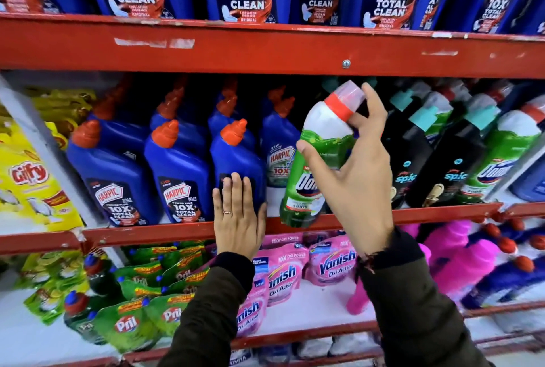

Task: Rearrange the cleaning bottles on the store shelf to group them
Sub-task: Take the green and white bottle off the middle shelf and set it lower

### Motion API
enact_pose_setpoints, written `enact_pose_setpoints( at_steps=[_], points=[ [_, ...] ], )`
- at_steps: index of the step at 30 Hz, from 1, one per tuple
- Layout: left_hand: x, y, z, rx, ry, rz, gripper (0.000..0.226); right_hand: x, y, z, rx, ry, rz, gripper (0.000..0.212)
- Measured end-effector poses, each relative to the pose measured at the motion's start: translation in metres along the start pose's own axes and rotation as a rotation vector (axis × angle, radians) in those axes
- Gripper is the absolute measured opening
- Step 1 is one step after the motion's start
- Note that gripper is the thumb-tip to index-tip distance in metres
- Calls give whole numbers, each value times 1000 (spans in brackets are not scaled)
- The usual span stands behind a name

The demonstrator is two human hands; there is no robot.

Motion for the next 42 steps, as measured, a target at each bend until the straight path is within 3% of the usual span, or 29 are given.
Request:
enact_pose_setpoints(
  at_steps=[6,10,17,23,32,37,42],
  points=[
    [1,-1,0,-13,-3,2,85,-46,0,-34,12,130,172,101],
    [1,-1,-1,-20,-24,27,76,-88,26,-74,-64,195,340,70],
    [1,-2,0,-45,-42,41,74,-172,91,-161,-76,383,574,66],
    [0,-3,0,-63,-33,42,76,-208,113,-189,-79,438,607,66],
    [0,-3,0,-67,-39,36,73,-209,113,-192,-54,415,668,82],
    [-1,-2,1,-75,-30,25,72,-190,88,-176,30,413,608,90],
    [-4,-1,1,-71,-24,9,70,-122,33,-131,-15,214,113,70]
  ],
)
Point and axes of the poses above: each hand's wrist, its own x-axis towards the middle knuckle, its own y-axis out of the palm, z = x × y, the point moved 5 cm from there along x, towards the middle knuckle, and after that the axes turned 11 degrees about -x, right-handed, at the moved point
